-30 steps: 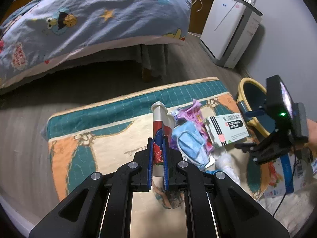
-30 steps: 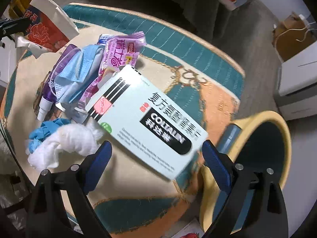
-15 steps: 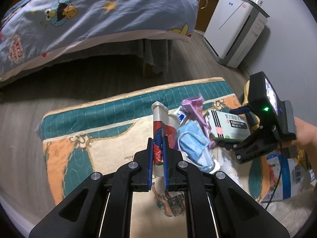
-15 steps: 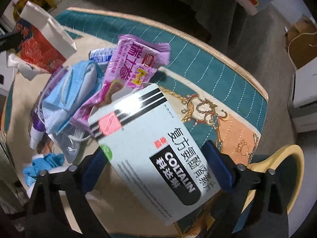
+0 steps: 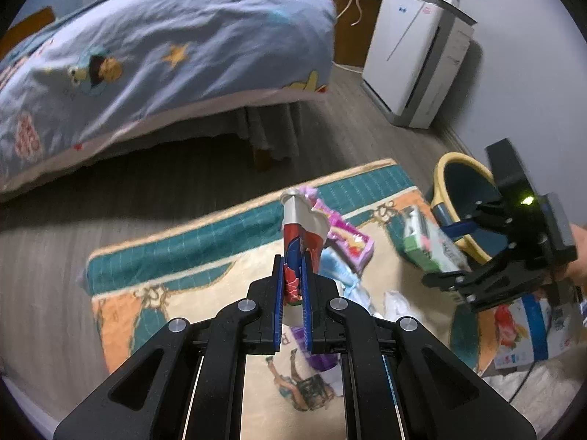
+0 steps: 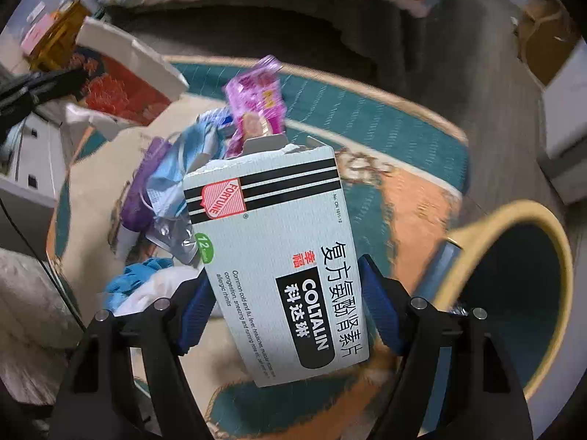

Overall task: Collect trash
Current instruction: 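Lift the tube and COLTALIN box and carry both over the wastebasket, then open both tools to drop the tube and box into the wastebasket, then move both tools back over the stool toward the remaining trash, then grasp the purple bottle with the left tool while the right tool grasps a white tissue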

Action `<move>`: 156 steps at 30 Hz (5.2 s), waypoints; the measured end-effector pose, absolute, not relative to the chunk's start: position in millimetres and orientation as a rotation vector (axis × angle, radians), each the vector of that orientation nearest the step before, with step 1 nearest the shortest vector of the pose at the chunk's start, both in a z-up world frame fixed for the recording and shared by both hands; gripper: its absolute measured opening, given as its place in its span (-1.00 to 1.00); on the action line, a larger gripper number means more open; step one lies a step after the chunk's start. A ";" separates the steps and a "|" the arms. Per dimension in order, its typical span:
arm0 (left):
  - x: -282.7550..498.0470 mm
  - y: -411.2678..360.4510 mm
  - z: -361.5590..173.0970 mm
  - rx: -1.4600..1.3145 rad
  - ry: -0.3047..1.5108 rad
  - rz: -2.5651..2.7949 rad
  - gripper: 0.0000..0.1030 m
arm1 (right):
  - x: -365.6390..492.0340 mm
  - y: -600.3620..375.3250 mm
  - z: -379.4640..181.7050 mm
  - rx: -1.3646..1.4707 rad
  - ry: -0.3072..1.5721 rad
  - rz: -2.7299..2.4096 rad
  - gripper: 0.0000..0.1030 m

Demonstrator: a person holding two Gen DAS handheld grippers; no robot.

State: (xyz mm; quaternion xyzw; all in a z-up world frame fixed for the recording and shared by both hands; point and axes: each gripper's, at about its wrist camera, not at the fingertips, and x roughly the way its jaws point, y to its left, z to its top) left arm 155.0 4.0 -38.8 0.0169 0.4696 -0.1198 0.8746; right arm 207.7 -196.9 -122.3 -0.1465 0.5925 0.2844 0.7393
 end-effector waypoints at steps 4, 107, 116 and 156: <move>155.8 -9.5 -24.9 0.042 0.945 -0.273 -0.82 | 195.8 -224.9 -85.4 -0.187 1.239 0.546 0.42; 147.6 -196.0 -33.8 0.178 0.862 -0.384 0.80 | 160.5 -425.2 -28.2 0.293 0.894 -0.116 0.89; 120.4 -113.4 -10.3 0.132 0.845 -0.274 0.83 | 153.9 -375.9 -17.3 0.188 0.908 -0.018 0.89; 73.5 51.6 -54.5 0.094 0.932 -0.029 0.85 | 117.6 -158.5 -136.2 0.135 1.260 0.134 0.52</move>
